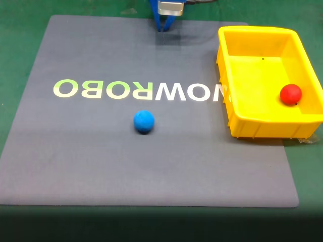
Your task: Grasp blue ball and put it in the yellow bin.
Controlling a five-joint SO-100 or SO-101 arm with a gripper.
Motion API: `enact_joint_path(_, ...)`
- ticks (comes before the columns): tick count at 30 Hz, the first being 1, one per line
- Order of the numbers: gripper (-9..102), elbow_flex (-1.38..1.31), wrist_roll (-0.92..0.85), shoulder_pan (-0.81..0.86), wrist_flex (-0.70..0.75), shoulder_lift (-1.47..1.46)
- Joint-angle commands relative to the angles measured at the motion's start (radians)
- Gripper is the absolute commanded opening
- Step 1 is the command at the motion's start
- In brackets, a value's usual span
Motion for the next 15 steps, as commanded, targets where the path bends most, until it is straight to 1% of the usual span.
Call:
enact_joint_path(1,3,0.029,-0.038,-0.003,-0.057,0.012)
enact_joint_path(4,7,-0.015,-0.074,0.018,-0.146,0.011)
enact_joint_path(7,19,-0.126,-0.104,0.023,-0.227,-0.046)
enact_joint_path(11,31,-0.350,-0.104,0.026,-0.330,-0.284)
enact_joint_path(15,37,-0.624,-0.092,0.035,-0.333,-0.584)
